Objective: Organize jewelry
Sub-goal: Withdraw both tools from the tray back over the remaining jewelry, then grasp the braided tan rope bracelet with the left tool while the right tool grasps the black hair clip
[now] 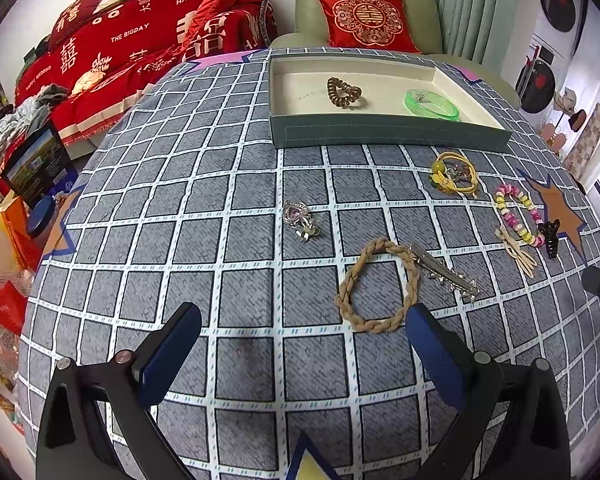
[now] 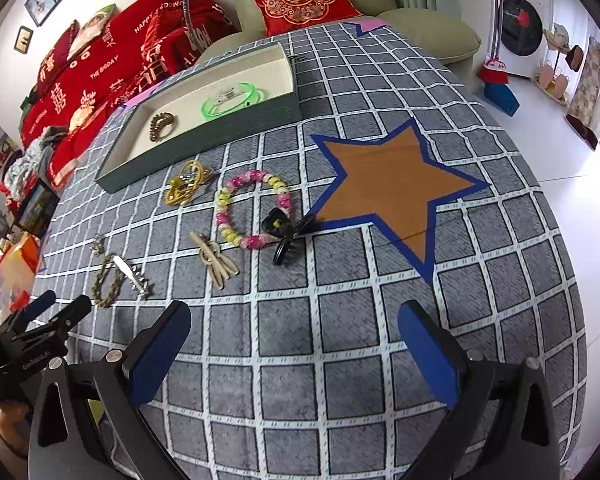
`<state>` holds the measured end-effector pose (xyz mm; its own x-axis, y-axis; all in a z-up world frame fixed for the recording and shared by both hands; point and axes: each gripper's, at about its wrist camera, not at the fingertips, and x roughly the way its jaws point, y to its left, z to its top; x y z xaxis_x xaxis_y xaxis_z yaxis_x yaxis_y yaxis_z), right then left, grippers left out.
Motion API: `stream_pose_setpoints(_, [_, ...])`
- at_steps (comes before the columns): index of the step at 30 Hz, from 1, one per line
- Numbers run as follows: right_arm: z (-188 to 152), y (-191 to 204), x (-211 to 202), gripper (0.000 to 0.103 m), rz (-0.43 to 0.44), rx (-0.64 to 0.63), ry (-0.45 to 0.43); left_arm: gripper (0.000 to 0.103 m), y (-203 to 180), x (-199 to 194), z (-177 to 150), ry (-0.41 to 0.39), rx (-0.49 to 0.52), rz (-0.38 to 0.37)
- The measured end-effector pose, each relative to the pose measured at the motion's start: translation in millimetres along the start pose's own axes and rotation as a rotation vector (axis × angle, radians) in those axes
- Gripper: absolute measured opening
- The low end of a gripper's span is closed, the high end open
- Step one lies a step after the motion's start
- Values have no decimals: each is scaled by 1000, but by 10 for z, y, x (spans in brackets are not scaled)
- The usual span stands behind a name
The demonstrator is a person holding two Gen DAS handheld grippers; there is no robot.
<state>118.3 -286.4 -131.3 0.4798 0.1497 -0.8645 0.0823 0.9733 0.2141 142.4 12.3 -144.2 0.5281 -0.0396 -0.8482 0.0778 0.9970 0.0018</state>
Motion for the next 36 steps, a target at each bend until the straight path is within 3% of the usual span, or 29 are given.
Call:
stream_pose_setpoints(7, [36,5,131,102,-36,-15,8,103,-7,99,24,17,-6,0])
stream_pose_setpoints(10, [60,4,187,94,-50,-22,13,103,-14,149,38,25,-12,-1])
stream_pose_setpoints(11, [68,4,209,92,-52,-22,18,97,-23,169,44,33,-10,-5])
stream_pose_setpoints(17, [148,76,329,89,-65,-53,22,93,-83,234,69,40,2,-8])
stream_pose_setpoints(19, [181,131,361,84,-81,-76,17,91,-110,226,63,38,13,-11])
stream_pose_setpoints(21, [216,189,392,77,-96,-101,14,82,-149,206,61,34,24,-28])
stream_pose_setpoints(24, [259,259,432,72,-114,-133,11,80,-201,189,59,31,45,-25])
stream_pose_setpoints(28, [288,312,459,64,-131,-157,8,63,-260,155,57,32,63,-51])
stream_pose_setpoints(30, [286,328,456,54,-135,-167,5,44,-304,135,53,28,83,-68])
stream_pose_setpoints(31, [280,335,447,50,-139,-172,2,40,-332,125,54,27,96,-70])
stream_pose_setpoints(33, [273,326,426,25,-145,-169,-6,17,-374,111,48,27,114,-82])
stream_pose_setpoints(36, [266,241,391,12,-120,-127,-6,17,-391,86,24,29,122,-112])
